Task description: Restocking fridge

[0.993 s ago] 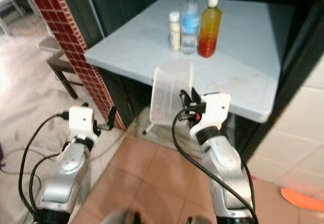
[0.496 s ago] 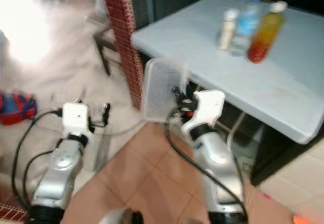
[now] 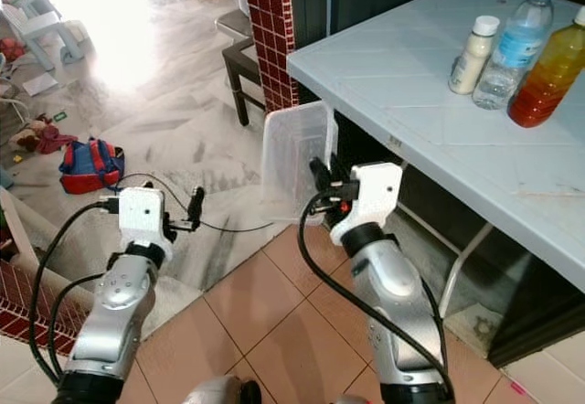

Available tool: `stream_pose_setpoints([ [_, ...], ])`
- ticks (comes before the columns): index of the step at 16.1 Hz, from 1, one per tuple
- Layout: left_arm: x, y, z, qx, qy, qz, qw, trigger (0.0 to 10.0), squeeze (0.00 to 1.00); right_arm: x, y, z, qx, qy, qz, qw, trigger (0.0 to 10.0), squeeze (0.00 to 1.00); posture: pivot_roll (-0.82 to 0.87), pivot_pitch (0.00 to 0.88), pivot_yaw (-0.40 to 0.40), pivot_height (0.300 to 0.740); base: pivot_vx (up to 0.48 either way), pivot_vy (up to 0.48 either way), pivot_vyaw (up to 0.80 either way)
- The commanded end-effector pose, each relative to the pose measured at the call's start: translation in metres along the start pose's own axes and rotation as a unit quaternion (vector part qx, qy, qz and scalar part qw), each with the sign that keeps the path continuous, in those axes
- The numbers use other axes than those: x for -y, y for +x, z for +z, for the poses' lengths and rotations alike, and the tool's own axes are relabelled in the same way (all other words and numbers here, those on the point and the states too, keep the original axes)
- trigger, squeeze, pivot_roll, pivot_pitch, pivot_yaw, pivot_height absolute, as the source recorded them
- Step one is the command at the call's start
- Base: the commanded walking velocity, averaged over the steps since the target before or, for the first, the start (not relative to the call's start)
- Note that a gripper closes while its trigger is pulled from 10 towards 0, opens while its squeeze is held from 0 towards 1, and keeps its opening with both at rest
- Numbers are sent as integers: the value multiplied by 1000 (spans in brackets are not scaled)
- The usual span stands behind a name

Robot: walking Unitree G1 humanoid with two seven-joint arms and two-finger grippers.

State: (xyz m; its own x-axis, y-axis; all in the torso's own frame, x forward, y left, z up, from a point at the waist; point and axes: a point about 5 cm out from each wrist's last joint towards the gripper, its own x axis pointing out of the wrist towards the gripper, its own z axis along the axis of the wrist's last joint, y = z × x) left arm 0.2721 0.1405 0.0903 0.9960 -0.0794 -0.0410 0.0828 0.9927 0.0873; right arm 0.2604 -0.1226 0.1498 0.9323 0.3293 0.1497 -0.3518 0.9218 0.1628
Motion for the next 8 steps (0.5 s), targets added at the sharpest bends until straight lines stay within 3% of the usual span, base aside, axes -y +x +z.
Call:
stream_pose_setpoints([
  [1,-4,0,1,1,8,7,1000,10000,0,-2,1,2,3,-4,6,1000,10000,0,-15,38,103,740,0,0,506],
  [3,-4,0,2,2,9,8,1000,10000,0,-3,2,3,4,-22,18,1000,10000,0,-13,35,101,740,0,0,800],
  [8,-8,1,-1,-2,18,19,1000,10000,0,-1,5,1,0,-14,18,1000,10000,0,-14,28,91,740,0,0,800],
])
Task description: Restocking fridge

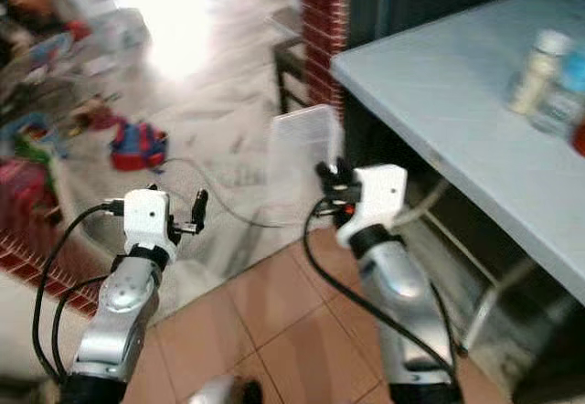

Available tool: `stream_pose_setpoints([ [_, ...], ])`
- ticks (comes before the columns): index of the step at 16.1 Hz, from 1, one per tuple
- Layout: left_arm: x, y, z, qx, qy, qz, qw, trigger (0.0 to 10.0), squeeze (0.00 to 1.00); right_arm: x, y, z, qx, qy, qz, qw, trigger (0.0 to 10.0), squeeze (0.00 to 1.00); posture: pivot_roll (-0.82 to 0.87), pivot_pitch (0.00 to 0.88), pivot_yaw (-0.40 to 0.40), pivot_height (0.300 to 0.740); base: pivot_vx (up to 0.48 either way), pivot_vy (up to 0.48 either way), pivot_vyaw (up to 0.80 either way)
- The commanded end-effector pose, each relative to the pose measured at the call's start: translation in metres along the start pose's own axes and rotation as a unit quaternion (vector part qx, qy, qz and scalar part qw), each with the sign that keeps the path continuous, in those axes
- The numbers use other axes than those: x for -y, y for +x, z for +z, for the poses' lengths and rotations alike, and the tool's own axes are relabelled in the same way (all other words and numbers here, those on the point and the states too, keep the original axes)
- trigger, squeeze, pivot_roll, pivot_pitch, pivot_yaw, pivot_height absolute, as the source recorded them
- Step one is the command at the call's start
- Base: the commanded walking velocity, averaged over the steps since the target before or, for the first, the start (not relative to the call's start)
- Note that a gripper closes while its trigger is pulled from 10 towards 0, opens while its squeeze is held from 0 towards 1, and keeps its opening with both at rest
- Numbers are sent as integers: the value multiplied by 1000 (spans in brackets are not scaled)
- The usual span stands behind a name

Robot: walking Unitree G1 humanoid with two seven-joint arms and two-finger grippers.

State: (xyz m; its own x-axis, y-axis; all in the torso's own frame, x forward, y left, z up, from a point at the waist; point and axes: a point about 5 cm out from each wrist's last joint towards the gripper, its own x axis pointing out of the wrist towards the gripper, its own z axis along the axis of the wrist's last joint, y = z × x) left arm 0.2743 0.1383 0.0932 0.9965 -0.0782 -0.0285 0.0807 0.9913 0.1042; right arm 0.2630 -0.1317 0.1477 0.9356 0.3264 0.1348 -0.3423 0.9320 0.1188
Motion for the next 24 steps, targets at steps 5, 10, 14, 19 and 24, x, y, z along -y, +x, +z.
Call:
stream_pose_setpoints([
  [5,-11,-4,-7,-21,-9,32,999,10000,0,-7,7,0,0,3,30,1000,10000,0,-8,29,81,740,0,0,800],
  [10,-13,-18,-8,-16,-38,41,998,10000,0,5,7,-22,-33,-19,32,999,10000,0,76,0,-8,740,0,0,739],
  [14,-11,-36,-10,-9,-33,31,999,10000,0,32,17,-35,-67,-76,-38,994,10000,0,132,0,-55,740,0,0,0],
  [19,-15,-37,-7,-4,-13,8,1000,10000,0,57,0,-47,-84,-142,-142,976,10000,0,101,0,-15,740,0,0,0],
  [24,-7,-41,-15,-29,-34,-7,999,10000,0,39,-18,-55,-107,-108,-82,985,10000,0,67,1,-5,740,0,401,0],
])
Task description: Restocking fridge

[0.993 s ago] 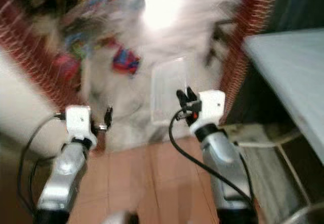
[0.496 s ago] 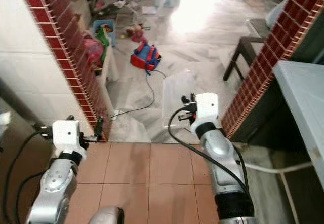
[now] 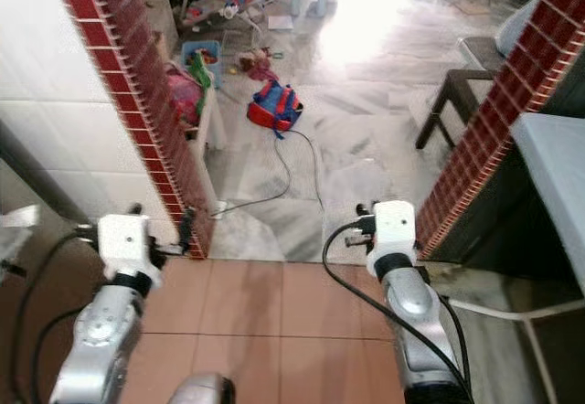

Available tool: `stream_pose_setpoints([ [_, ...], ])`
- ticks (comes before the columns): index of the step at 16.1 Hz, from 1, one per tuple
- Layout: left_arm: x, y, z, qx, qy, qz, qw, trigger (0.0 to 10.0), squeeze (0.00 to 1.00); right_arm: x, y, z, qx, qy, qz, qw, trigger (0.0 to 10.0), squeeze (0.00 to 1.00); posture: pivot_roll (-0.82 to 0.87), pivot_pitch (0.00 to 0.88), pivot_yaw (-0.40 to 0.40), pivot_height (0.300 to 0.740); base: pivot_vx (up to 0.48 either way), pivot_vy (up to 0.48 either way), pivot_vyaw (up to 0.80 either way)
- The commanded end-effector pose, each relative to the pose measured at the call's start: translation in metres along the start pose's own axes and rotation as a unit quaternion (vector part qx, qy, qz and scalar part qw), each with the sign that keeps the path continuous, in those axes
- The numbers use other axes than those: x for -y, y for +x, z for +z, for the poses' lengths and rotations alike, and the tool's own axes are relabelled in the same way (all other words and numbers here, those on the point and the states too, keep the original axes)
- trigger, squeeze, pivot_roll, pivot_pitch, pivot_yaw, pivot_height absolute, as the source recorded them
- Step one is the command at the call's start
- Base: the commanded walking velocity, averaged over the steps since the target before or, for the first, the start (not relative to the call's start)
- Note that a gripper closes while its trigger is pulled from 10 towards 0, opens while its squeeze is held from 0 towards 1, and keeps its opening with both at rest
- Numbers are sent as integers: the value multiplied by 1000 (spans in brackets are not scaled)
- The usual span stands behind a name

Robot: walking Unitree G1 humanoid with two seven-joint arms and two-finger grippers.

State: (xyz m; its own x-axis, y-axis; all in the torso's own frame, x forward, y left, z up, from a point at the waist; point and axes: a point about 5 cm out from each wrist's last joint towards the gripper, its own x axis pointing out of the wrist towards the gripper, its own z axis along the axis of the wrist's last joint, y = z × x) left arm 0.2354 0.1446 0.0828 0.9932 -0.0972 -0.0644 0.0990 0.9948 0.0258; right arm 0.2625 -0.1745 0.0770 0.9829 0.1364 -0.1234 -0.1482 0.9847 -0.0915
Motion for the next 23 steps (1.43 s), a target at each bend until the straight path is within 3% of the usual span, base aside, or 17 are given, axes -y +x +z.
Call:
stream_pose_setpoints([
  [1,-4,-3,-6,-20,2,1,1000,10000,0,-9,1,11,26,1,21,999,10000,0,66,13,-3,740,0,465,0],
  [4,-8,-6,-2,-15,1,8,1000,10000,0,-5,4,17,31,15,12,999,10000,0,61,40,18,740,0,276,800],
  [10,-6,2,5,-13,1,-6,1000,10000,0,-6,11,24,42,30,9,999,10000,0,57,62,41,740,-89,0,797],
  [12,-6,3,5,-15,0,-8,1000,10000,0,-2,9,22,41,44,-8,998,10000,0,48,62,44,740,-281,0,0],
  [15,-5,6,6,-14,-1,-10,1000,10000,0,2,12,22,32,5,-39,999,10000,0,45,55,43,740,-296,0,0],
  [17,-5,7,6,-13,-1,-10,1000,10000,0,1,14,21,32,22,-53,998,10000,0,44,50,42,740,-298,0,0],
  [23,-4,8,4,-17,-7,-11,1000,10000,0,0,12,23,37,27,-38,998,10000,0,38,45,41,740,-138,0,0],
])
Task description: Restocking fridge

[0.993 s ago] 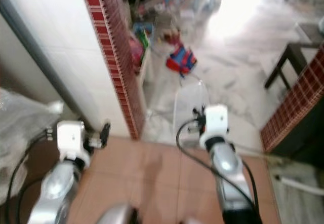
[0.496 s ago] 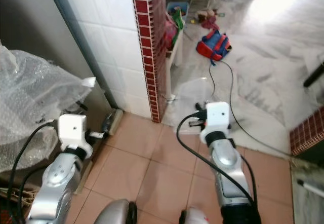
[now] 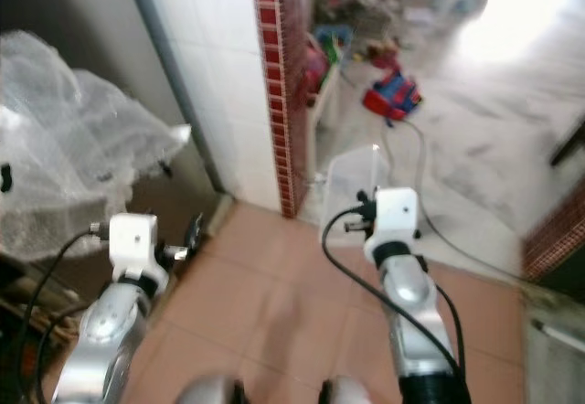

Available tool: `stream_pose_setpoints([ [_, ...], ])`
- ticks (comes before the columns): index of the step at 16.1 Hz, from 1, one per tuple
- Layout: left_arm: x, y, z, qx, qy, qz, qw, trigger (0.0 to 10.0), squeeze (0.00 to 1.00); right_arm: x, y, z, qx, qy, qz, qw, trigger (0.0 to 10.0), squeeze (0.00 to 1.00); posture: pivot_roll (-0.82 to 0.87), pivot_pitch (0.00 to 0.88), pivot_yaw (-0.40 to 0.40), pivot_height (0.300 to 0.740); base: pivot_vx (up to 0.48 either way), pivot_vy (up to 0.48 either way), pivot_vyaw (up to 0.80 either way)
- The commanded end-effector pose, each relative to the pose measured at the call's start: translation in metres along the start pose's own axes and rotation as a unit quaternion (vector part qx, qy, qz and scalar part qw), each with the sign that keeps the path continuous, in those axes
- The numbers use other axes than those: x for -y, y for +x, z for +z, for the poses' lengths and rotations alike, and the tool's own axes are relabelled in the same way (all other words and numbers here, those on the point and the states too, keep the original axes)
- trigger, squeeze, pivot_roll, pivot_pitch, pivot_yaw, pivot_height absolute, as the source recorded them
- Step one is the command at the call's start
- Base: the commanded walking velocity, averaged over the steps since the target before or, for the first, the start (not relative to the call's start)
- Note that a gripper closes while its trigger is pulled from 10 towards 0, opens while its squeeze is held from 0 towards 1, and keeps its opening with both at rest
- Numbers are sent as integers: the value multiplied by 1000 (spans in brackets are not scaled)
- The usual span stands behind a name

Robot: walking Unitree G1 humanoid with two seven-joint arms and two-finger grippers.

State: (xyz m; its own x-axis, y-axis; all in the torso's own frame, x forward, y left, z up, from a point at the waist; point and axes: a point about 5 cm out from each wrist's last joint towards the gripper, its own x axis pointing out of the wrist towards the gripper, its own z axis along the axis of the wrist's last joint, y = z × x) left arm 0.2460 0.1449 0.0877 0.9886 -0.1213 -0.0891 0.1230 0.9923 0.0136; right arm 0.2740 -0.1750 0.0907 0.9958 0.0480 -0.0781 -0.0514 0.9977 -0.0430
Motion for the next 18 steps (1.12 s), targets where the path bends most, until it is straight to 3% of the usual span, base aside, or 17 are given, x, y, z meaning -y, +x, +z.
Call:
stream_pose_setpoints([
  [1,-3,-2,-1,-4,-1,2,1000,10000,0,-4,3,8,18,1,7,1000,10000,0,38,45,41,740,0,266,0],
  [4,-3,-1,-1,0,1,0,1000,10000,0,-4,4,7,12,12,12,1000,10000,0,41,43,40,740,0,480,0],
  [9,-6,-1,1,1,6,1,1000,10000,0,-7,3,5,12,19,12,1000,10000,0,47,47,47,740,0,480,-576],
  [18,-2,1,1,6,12,0,1000,10000,0,-7,3,7,18,0,29,999,10000,0,39,50,48,740,0,454,0],
])
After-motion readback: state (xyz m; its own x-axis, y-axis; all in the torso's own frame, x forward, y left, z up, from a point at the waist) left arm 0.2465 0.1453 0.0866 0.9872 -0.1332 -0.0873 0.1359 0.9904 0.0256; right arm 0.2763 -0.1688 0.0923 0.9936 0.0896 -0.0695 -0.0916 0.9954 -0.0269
